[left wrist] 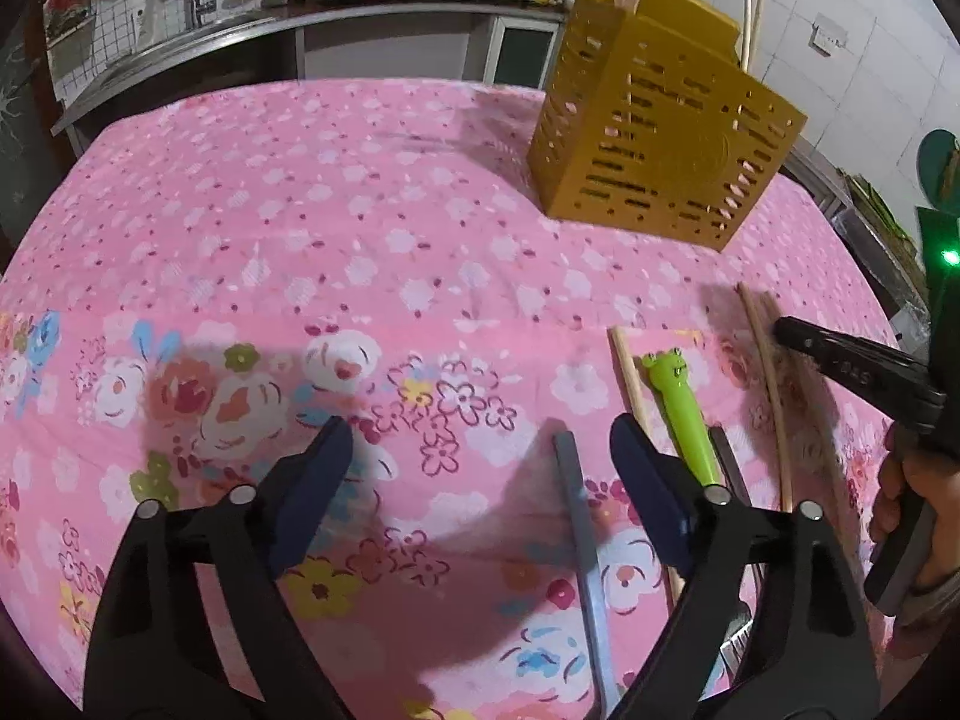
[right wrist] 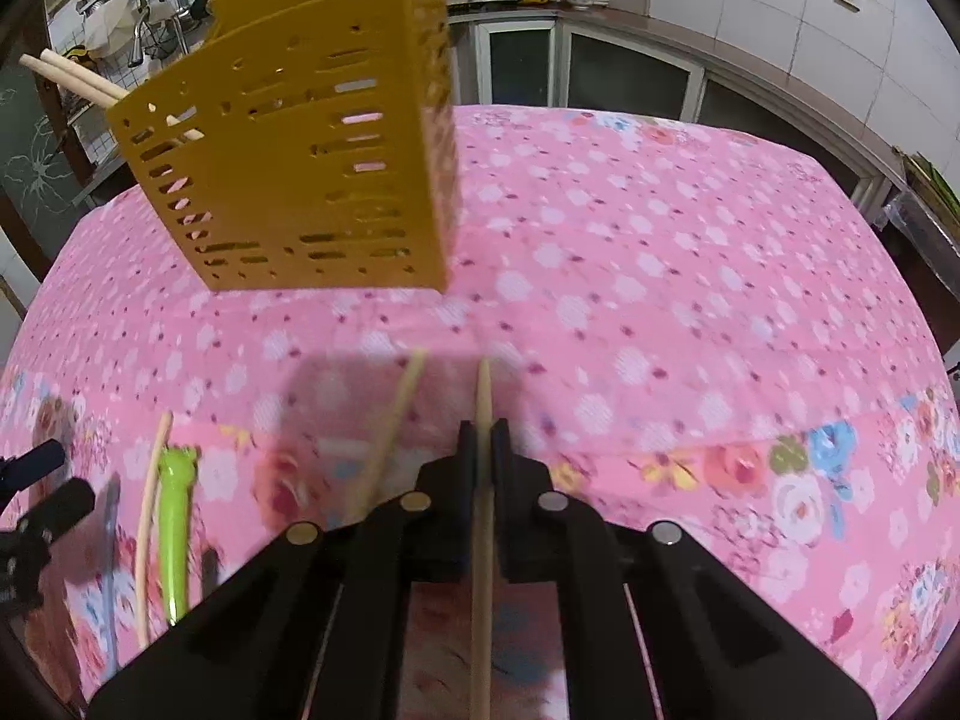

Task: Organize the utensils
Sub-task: 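Grasp the light-blue spoon with the left tool while the right tool grasps a wooden chopstick, then lift the spoon and chopstick and lower both into the yellow holder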

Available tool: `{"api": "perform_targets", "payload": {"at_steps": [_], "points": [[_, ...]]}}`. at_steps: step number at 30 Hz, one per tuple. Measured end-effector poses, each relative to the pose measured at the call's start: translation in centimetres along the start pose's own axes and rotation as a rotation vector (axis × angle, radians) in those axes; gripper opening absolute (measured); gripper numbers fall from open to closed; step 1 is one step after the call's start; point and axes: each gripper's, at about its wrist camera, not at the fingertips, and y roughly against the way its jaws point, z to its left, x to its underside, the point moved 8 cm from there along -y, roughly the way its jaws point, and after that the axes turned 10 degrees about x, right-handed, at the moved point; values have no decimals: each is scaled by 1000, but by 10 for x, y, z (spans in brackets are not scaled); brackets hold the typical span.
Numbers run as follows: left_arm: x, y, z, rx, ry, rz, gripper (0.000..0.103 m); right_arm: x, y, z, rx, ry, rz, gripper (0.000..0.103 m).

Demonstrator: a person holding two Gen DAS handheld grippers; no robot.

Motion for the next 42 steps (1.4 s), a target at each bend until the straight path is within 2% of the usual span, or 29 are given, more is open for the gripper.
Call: {"api": "perform_targets", "payload": {"at_steps": [3, 7, 9, 11, 12, 13, 18, 22, 32, 42], "points": [[4, -4, -4, -15, -16, 23, 76, 8, 4, -11, -1, -12, 4, 6], [6, -6, -11, -24, -43, 40, 61, 17, 6, -21, 8, -10, 8, 6], [6, -8, -14, -30, -58, 51, 51, 19, 6, -24, 6, -10, 9, 6], [7, -8, -18, -46, -80, 60, 35, 22, 9, -25, 6, -10, 11, 6], [9, -8, -22, -37, -88, 74, 30, 22, 9, -25, 6, -9, 14, 6], [10, -8, -24, -37, -92, 85, 27, 22, 10, -25, 6, -7, 16, 6], [12, -11, -30, -67, -118, 115, 25, 25, 11, -25, 7, 6, 29, 6], [9, -15, -33, -72, -126, 127, 10, 25, 11, -25, 6, 10, 32, 6], [5, -12, -34, -20, -88, 130, 8, 19, 18, -35, -24, -28, 18, 6], [-7, 11, -42, -13, -95, 54, 7, 13, 35, -39, -54, -44, -15, 6]]}}
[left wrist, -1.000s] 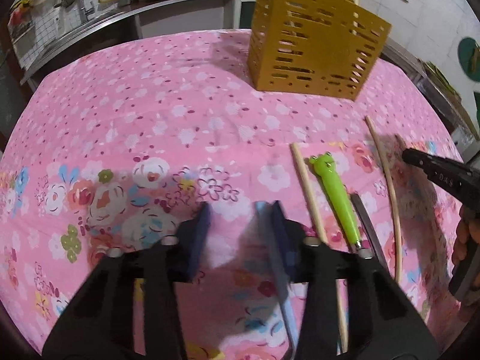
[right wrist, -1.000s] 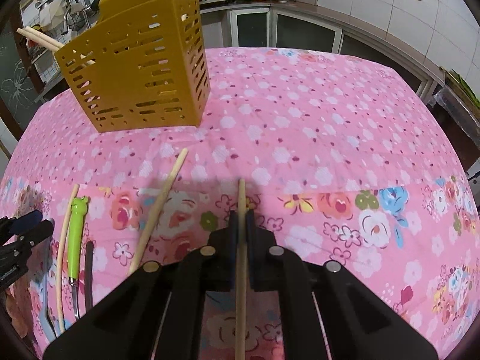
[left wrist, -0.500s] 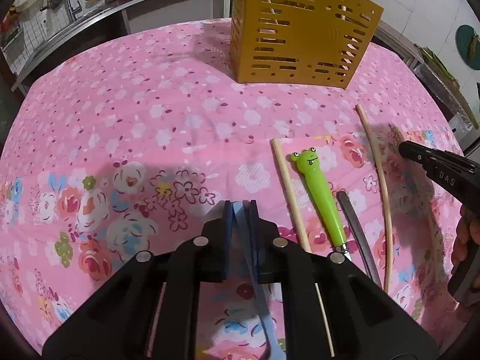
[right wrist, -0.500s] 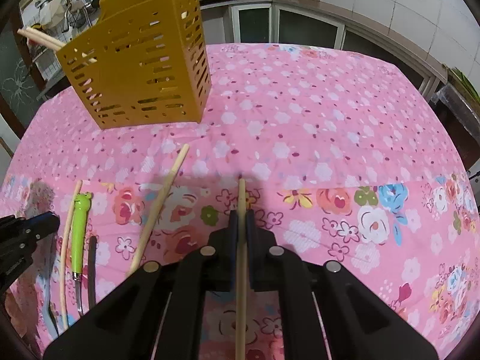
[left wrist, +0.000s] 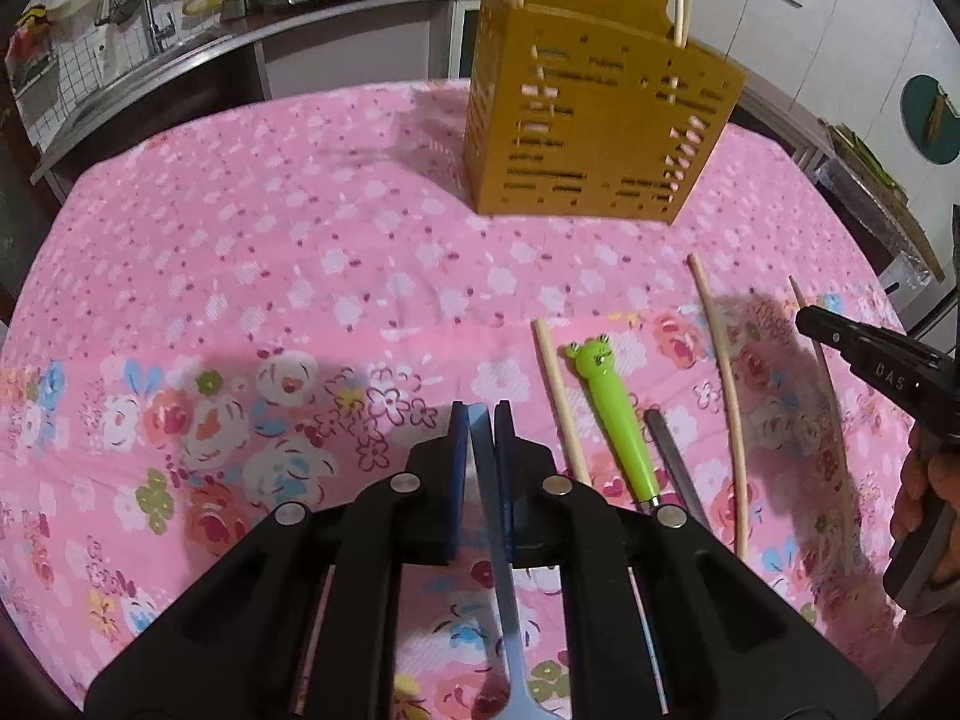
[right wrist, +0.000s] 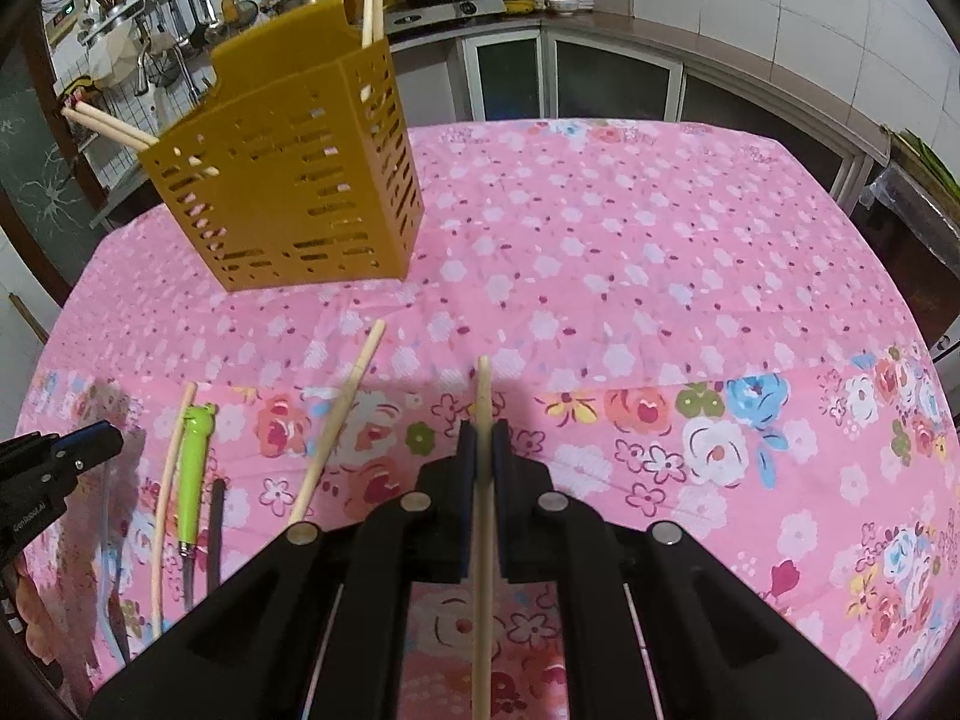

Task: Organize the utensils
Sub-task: 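Lift the spoon and chopstick and lower both into the yellow holder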

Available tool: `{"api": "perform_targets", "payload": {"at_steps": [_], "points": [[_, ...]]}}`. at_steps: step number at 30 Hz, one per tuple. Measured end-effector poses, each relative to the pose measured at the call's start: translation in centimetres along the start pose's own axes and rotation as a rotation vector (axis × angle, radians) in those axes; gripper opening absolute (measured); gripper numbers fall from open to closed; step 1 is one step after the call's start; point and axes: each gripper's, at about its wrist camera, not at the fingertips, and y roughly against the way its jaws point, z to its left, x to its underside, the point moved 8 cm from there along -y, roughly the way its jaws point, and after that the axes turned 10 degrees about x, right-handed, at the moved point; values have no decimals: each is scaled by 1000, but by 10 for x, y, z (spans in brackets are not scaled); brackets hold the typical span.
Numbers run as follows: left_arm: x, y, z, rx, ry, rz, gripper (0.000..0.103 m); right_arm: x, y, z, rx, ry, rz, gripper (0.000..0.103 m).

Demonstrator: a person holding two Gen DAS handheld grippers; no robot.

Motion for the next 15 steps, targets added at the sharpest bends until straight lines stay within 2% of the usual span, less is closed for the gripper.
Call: {"api": "perform_targets", "payload": {"at_steps": [15], "points": [[-31, 44, -8, 14, -13, -158, 6, -20, 38, -1, -30, -8, -106, 6]]}}
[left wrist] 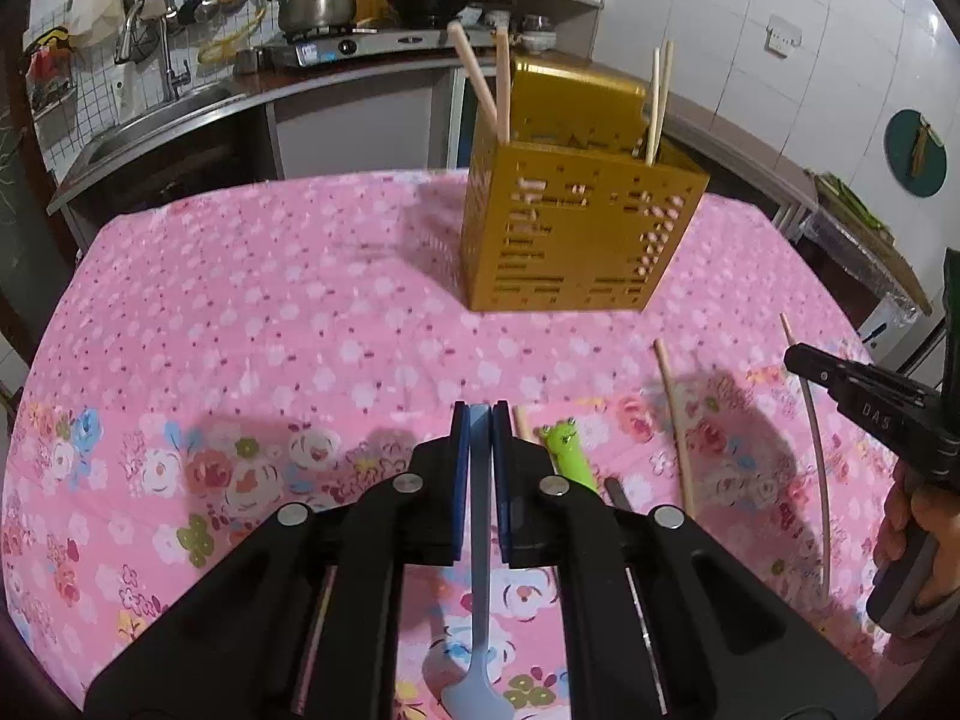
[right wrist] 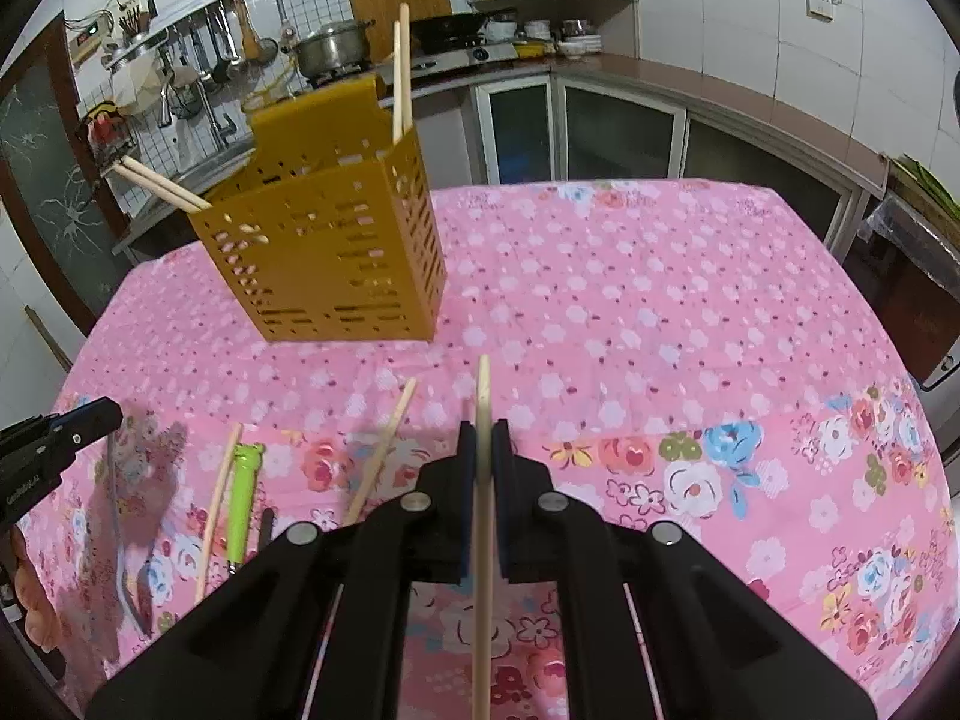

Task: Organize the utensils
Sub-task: 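Lift the spoon and chopstick and lower both into the yellow holder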

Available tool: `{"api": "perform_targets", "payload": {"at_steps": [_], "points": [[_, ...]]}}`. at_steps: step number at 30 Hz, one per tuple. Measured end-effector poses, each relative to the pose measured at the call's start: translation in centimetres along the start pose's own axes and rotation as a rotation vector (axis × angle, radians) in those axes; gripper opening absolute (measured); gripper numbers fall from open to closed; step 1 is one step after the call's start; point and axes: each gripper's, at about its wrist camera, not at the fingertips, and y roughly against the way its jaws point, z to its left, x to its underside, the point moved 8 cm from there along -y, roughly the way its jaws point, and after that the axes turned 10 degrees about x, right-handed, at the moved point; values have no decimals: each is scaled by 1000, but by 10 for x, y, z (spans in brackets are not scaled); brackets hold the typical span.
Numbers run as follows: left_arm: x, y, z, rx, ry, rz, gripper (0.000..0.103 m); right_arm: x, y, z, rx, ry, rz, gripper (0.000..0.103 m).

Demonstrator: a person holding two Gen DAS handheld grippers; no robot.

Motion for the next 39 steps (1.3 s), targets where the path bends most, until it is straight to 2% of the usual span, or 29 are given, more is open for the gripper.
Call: {"api": "perform_targets", "payload": {"at_steps": [11, 22, 28, 39], "points": [[-15, 26, -3, 26, -2, -97, 6, -16, 24, 3, -33, -32, -96, 6], [-23, 41, -2, 43, -7, -148, 6, -23, 33, 2, -49, -73, -163, 6], [-28, 49, -4, 50, -14, -181, 6, -35, 48, 2, -66, -84, -255, 6], [-62, 63, -13, 74, -37, -255, 6, -65, 57, 9, -80, -102, -353, 6]]}}
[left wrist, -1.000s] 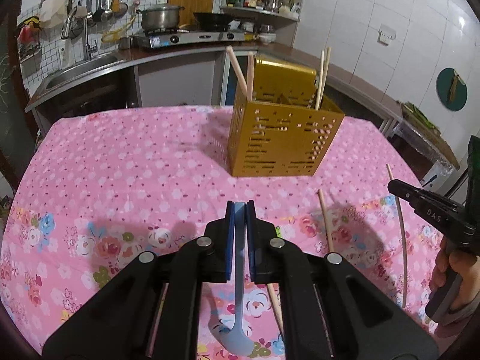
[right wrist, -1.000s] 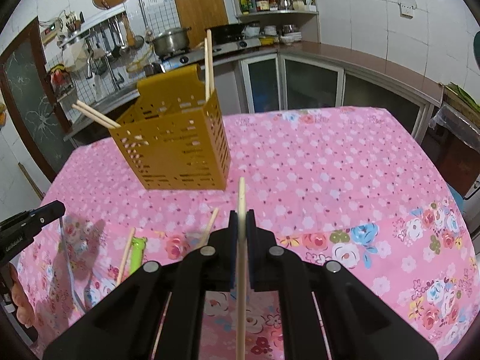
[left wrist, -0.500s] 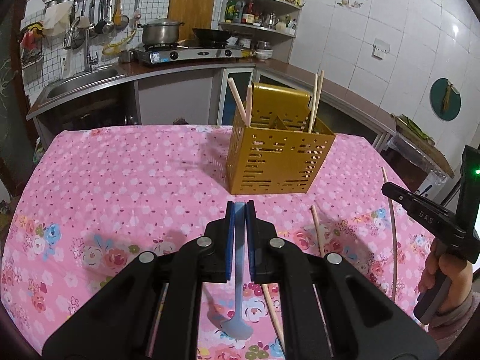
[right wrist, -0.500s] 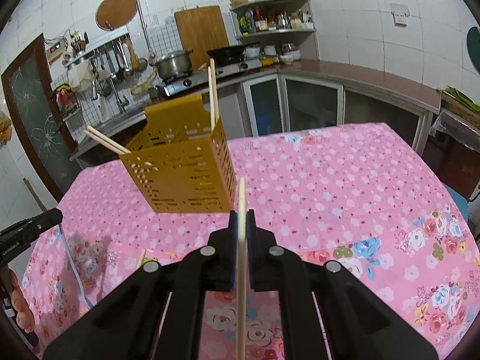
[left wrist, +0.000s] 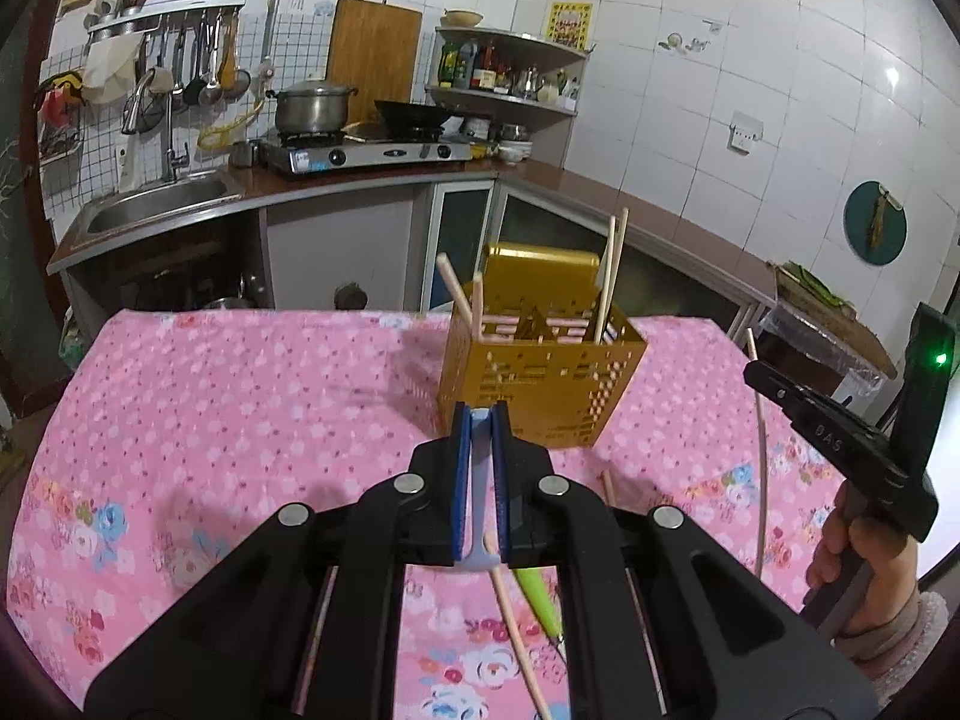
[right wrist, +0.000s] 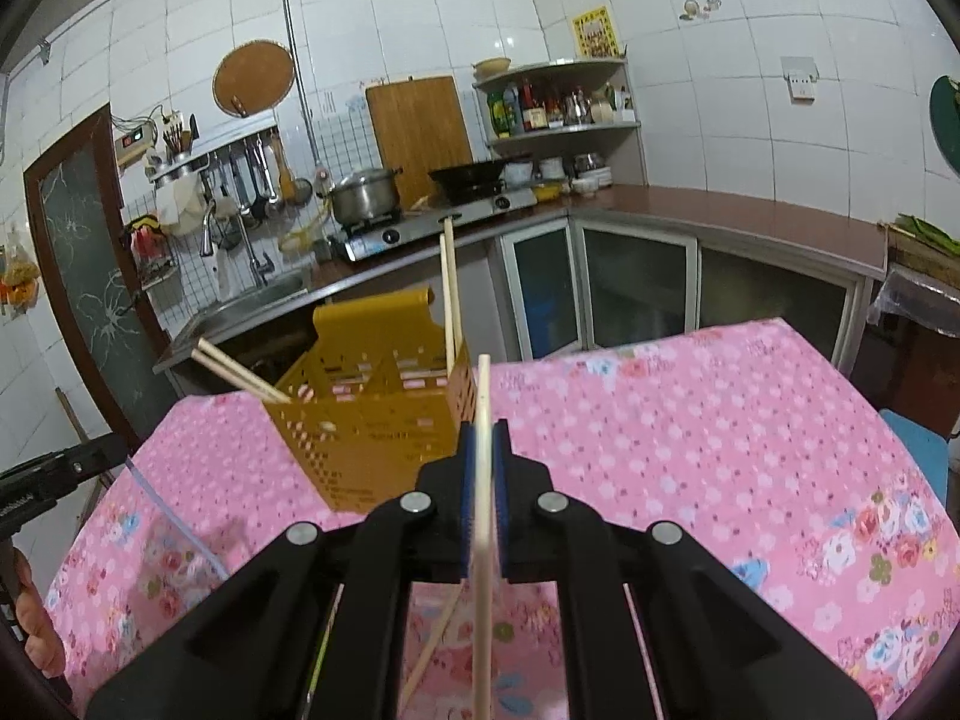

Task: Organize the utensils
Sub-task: 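Lift the spoon and chopstick and lower both into the yellow holder, then open both tools to release spoon and chopstick, then withdraw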

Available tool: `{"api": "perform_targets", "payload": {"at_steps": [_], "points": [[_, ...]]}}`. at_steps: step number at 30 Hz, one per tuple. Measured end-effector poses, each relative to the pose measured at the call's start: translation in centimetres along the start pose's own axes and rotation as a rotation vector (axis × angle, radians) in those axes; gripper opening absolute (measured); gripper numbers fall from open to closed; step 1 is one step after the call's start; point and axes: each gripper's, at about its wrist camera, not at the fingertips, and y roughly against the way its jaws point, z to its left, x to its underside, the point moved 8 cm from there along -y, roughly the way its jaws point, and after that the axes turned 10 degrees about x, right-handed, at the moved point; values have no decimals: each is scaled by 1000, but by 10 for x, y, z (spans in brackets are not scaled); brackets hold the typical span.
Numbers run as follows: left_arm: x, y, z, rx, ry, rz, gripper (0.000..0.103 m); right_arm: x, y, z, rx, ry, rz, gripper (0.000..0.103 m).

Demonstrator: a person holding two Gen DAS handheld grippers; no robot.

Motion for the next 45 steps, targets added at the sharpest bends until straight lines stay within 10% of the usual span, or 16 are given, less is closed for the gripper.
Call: {"api": "perform_targets", "payload": {"at_steps": [30, 45], "points": [[-155, 10, -44, -20, -147, -202, 6, -155, -15, 49, -58, -37, -400, 6], [-127, -86, -14, -28, -124, -98, 6, -154, -77, 54, -35, -89, -500, 6]]}}
